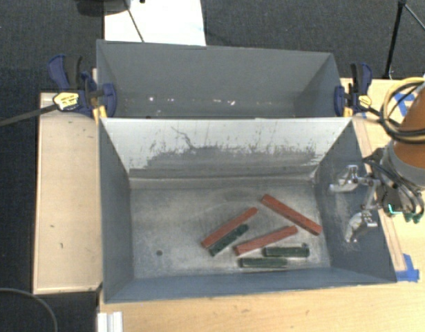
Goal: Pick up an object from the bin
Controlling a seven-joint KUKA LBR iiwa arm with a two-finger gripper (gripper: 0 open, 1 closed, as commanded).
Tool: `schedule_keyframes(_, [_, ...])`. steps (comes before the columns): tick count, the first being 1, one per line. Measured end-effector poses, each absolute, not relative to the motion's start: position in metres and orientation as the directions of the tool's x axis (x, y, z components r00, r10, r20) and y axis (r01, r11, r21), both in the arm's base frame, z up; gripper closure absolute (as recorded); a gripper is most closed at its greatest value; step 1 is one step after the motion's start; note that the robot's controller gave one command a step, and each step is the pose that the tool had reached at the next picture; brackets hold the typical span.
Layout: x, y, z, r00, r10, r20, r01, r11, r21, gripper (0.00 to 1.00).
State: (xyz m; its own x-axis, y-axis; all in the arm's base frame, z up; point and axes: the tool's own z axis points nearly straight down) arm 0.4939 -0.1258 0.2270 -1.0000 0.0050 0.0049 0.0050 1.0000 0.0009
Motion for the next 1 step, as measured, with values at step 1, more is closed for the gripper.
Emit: schedule_keyframes(1, [0.4957, -0.1252, 0.2309, -1.0, 0.001, -0.003, 0.001, 1.0, -0.001, 0.0])
